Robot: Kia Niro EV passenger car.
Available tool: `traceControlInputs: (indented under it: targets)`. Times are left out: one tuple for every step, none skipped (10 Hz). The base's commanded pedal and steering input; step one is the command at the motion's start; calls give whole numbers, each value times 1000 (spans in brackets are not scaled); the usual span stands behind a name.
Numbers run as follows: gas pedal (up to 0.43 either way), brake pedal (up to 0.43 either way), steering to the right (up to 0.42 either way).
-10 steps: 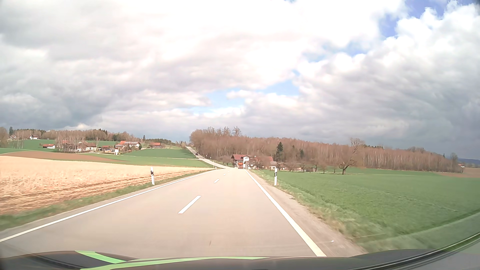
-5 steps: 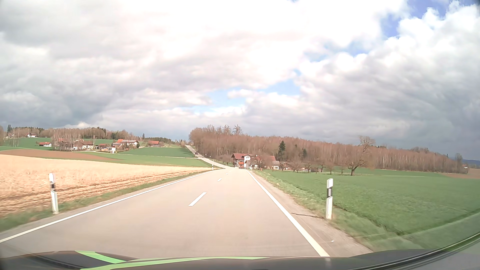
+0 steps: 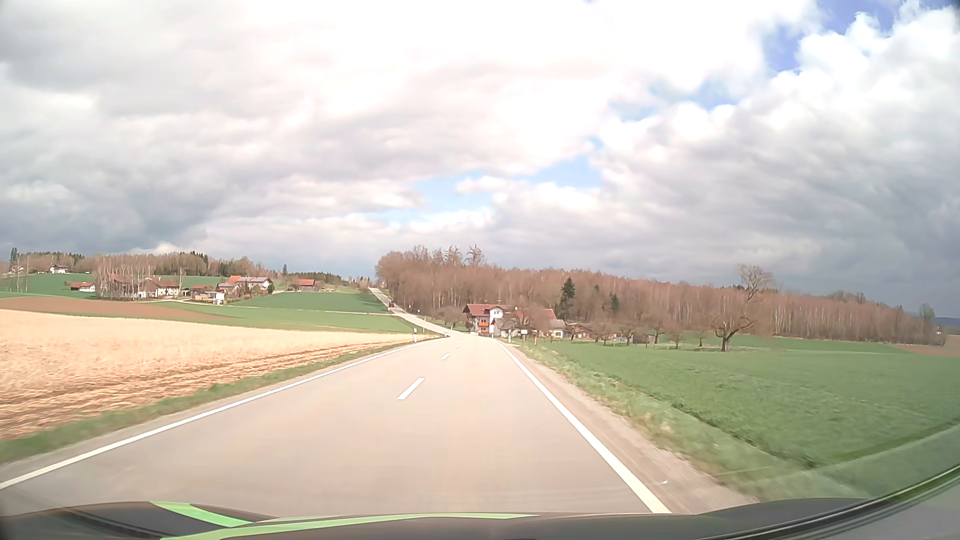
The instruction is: Follow the waypoints while adhering to traffic rules and regulations
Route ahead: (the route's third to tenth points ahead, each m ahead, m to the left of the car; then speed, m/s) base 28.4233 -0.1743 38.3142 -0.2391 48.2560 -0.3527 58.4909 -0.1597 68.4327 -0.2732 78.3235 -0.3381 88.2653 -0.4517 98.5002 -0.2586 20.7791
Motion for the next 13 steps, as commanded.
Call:
traceControlInputs:
  targets:
    - [0,0,2]
    - [0,0,3]
    - [0,0,4]
    - [0,0,4]
    - [0,0,4]
    - [0,0,4]
    - [0,0,5]
    - [0,0,4]
    - [0,0,4]
    - [0,0,4]
    - [0,0,4]
    - [0,0,4]
    - [0,0,4]
